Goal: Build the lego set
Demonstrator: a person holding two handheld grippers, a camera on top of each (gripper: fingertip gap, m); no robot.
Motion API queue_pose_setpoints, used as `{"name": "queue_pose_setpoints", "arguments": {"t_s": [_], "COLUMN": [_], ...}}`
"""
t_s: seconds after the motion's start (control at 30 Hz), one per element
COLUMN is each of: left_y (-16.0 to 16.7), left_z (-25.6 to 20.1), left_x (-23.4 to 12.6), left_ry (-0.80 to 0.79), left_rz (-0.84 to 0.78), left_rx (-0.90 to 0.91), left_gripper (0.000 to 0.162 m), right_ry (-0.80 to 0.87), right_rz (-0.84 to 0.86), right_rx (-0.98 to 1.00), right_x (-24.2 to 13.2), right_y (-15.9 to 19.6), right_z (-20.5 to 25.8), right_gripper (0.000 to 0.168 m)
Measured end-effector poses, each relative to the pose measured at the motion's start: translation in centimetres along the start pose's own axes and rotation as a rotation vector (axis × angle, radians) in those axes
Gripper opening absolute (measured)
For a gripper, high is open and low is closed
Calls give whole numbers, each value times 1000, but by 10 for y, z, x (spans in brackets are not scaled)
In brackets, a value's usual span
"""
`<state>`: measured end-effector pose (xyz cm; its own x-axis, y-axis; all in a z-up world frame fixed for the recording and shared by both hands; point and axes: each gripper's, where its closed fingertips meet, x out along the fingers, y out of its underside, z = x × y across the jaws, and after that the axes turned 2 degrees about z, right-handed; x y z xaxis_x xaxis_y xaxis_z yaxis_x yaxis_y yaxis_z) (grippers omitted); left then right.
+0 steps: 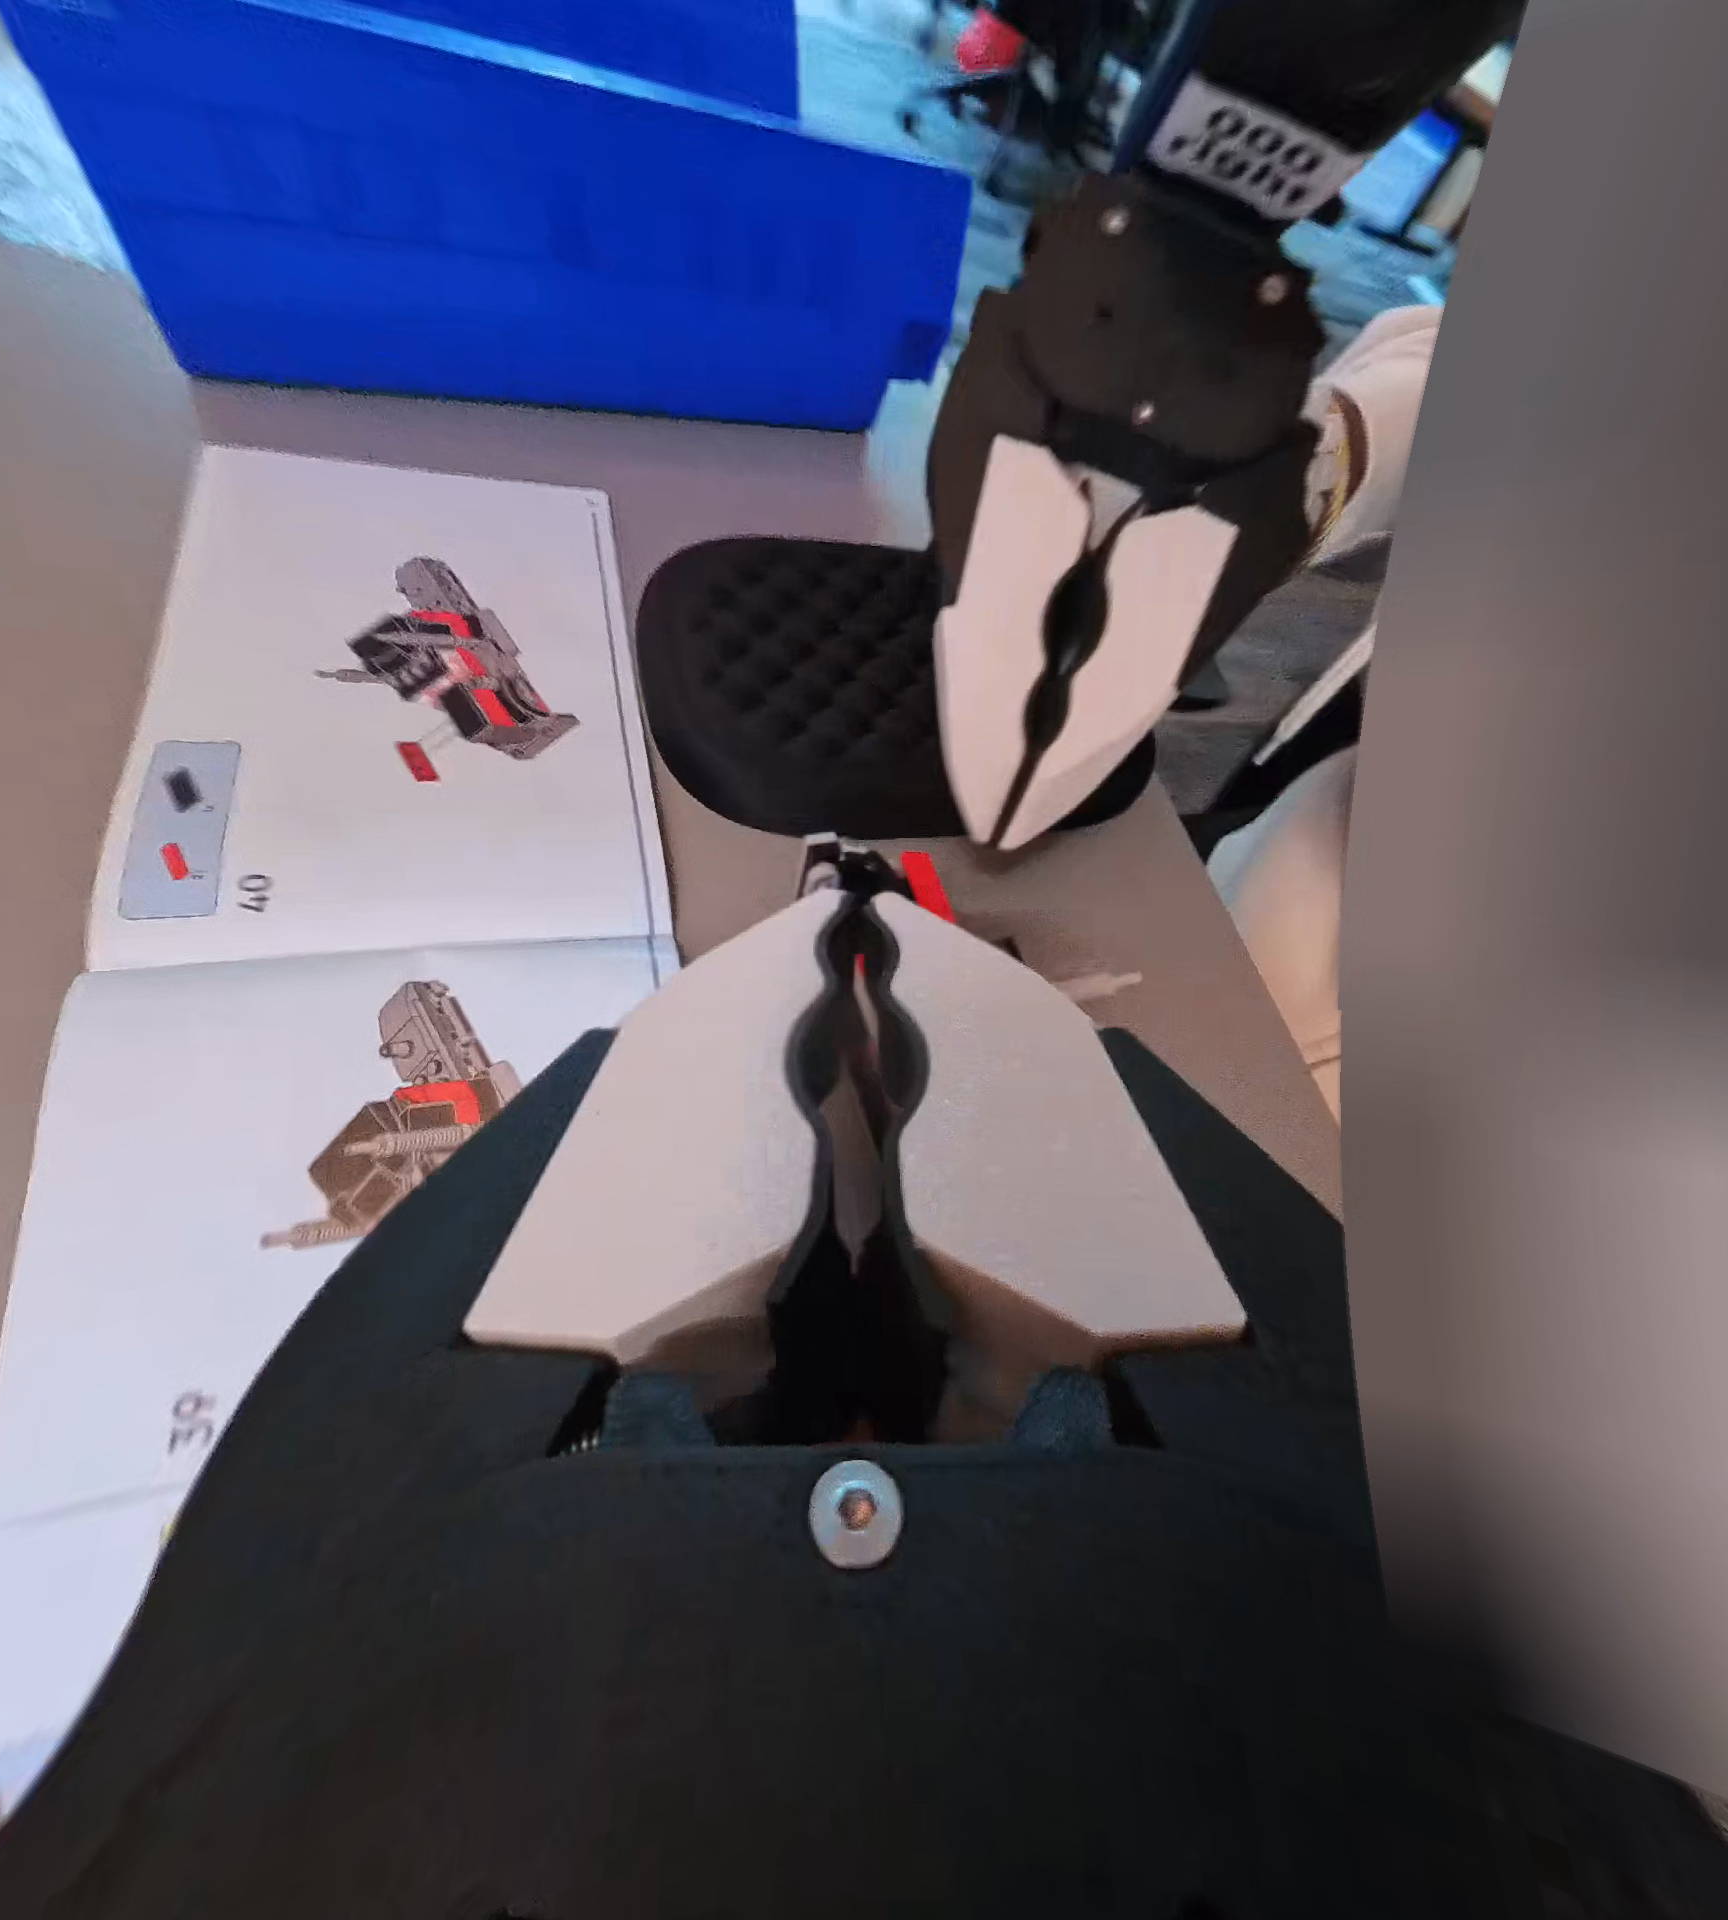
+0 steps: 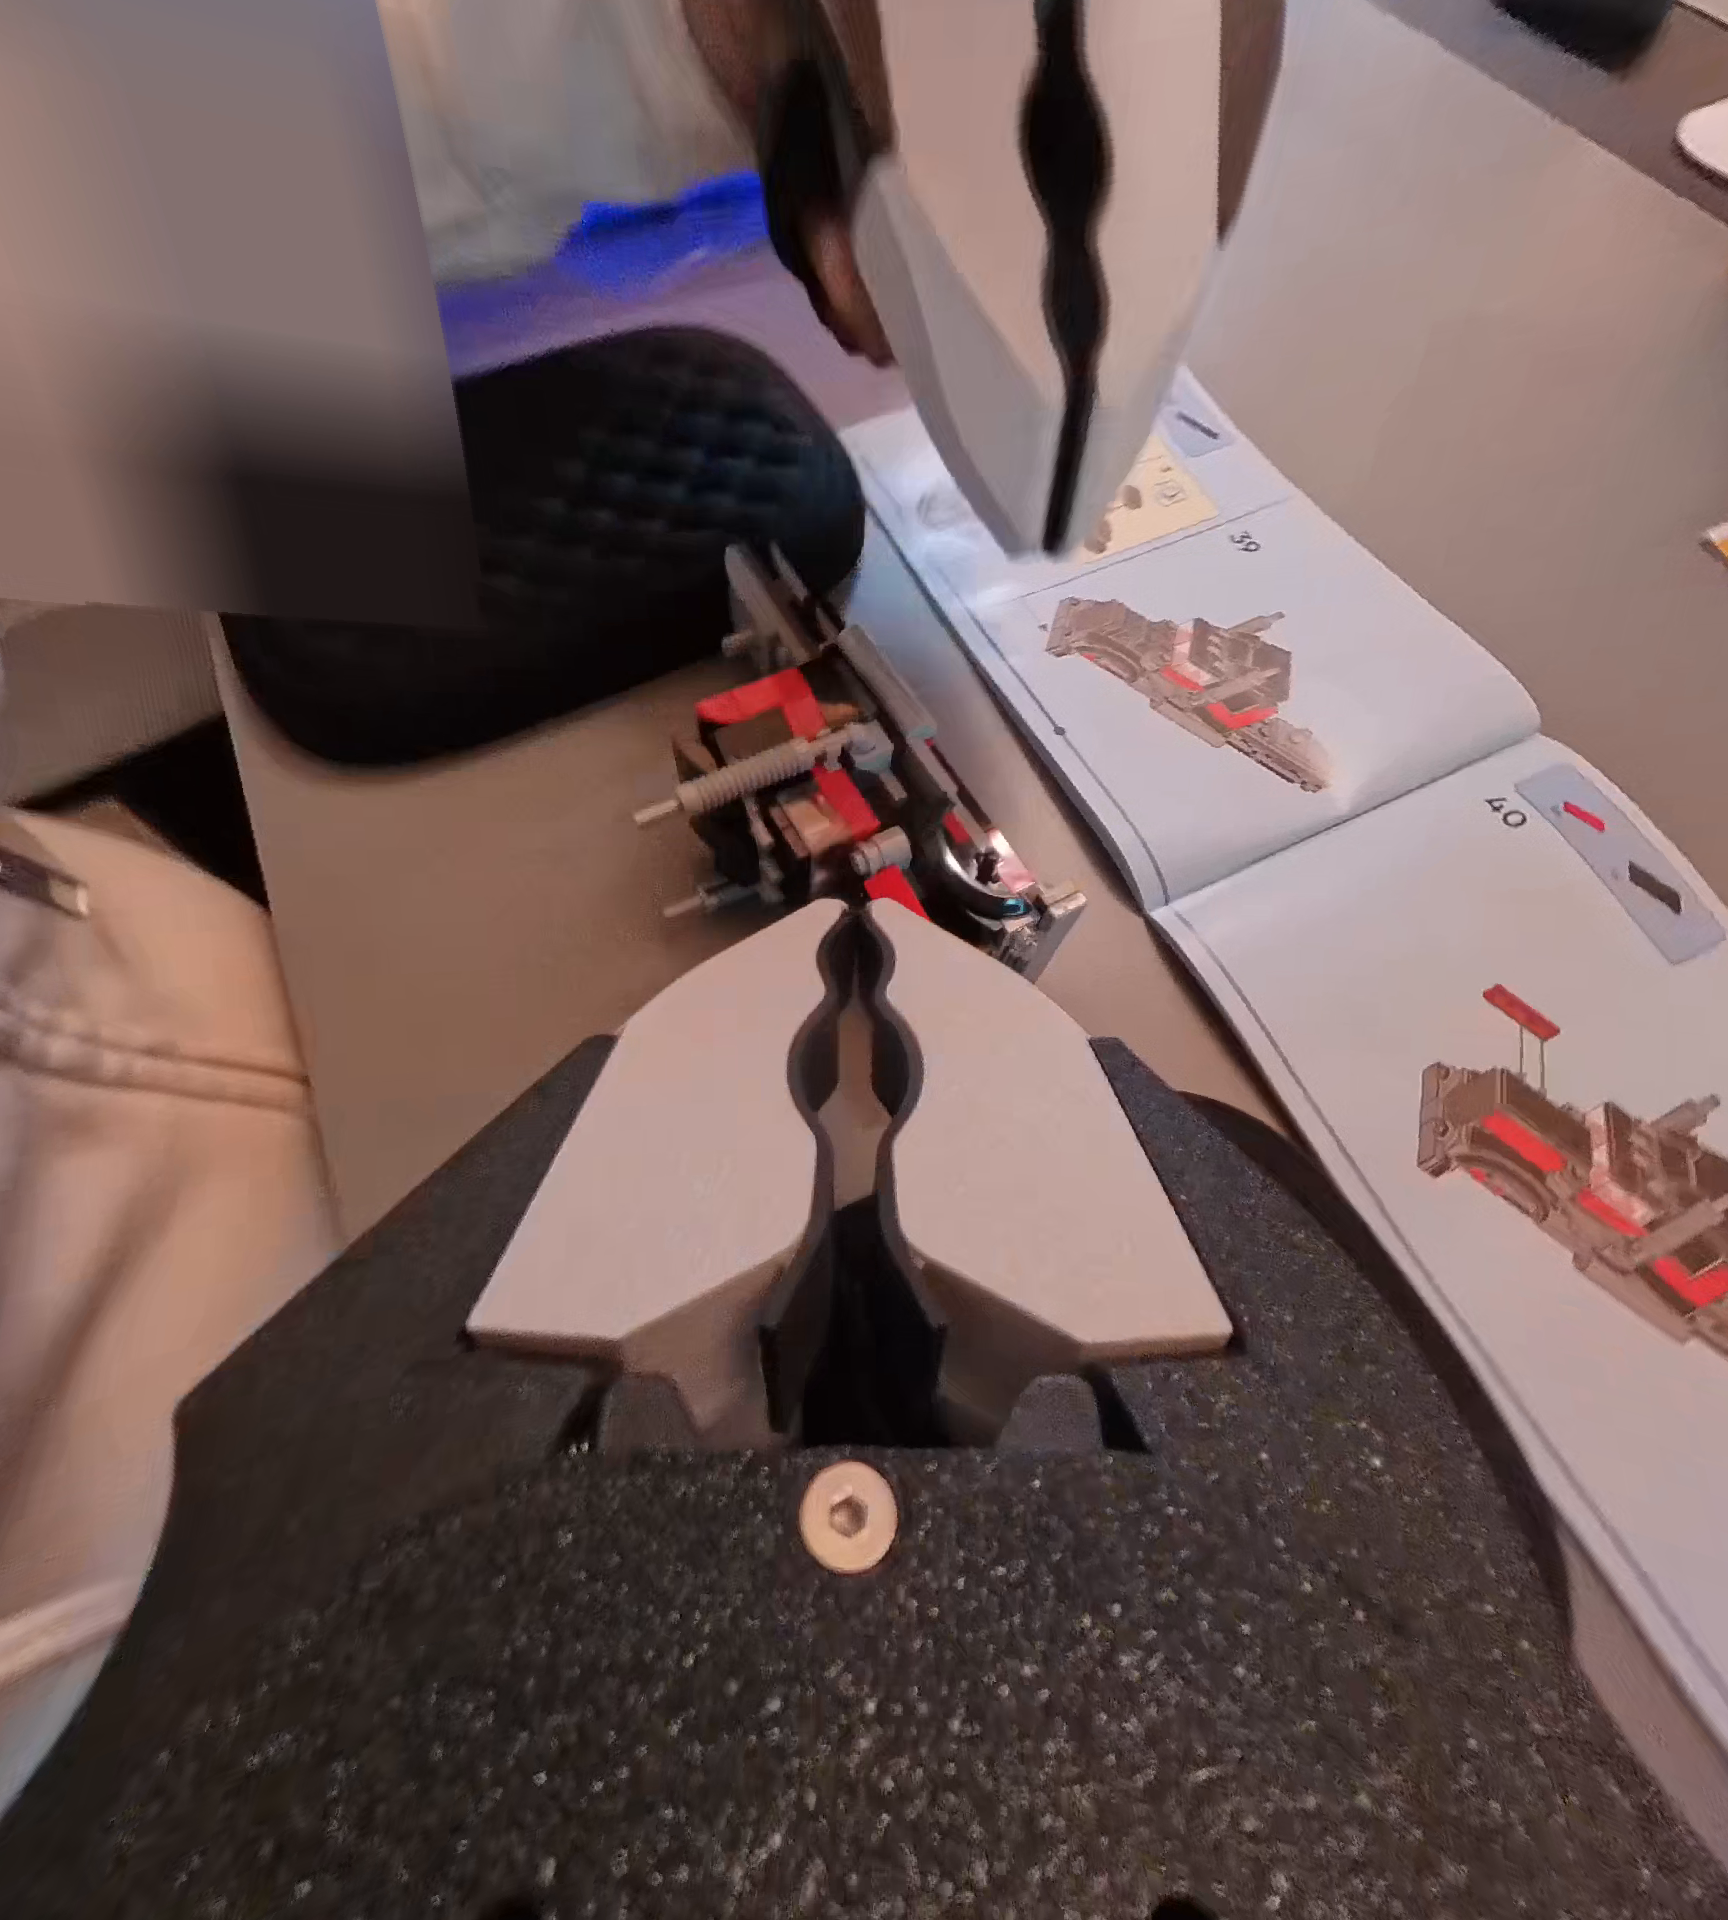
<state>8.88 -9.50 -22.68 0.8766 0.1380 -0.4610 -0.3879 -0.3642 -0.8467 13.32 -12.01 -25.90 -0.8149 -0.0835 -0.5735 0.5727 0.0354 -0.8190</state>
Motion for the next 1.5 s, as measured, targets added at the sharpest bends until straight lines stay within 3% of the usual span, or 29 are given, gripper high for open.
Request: {"name": "queue_pose_setpoints", "arguments": {"t_s": [0.23,0.4,1.07,1.5], "left_y": [40,43,43,47], "left_z": [28,24,21,18], "left_x": [47,57,57,57], "left_ry": [235,294,307,315], "left_rz": [303,309,297,316], "left_rx": [-78,-57,-22,-12], "left_gripper": [0,1,1,1], "right_ry": [90,164,172,280], "right_rz": [-18,-42,-38,19], "right_rx": [233,243,245,101], "right_x": [6,6,10,17], "right_y": [6,6,4,3], "right_z": [0,-3,-8,-10], "right_gripper": [0,0,0,0]}}
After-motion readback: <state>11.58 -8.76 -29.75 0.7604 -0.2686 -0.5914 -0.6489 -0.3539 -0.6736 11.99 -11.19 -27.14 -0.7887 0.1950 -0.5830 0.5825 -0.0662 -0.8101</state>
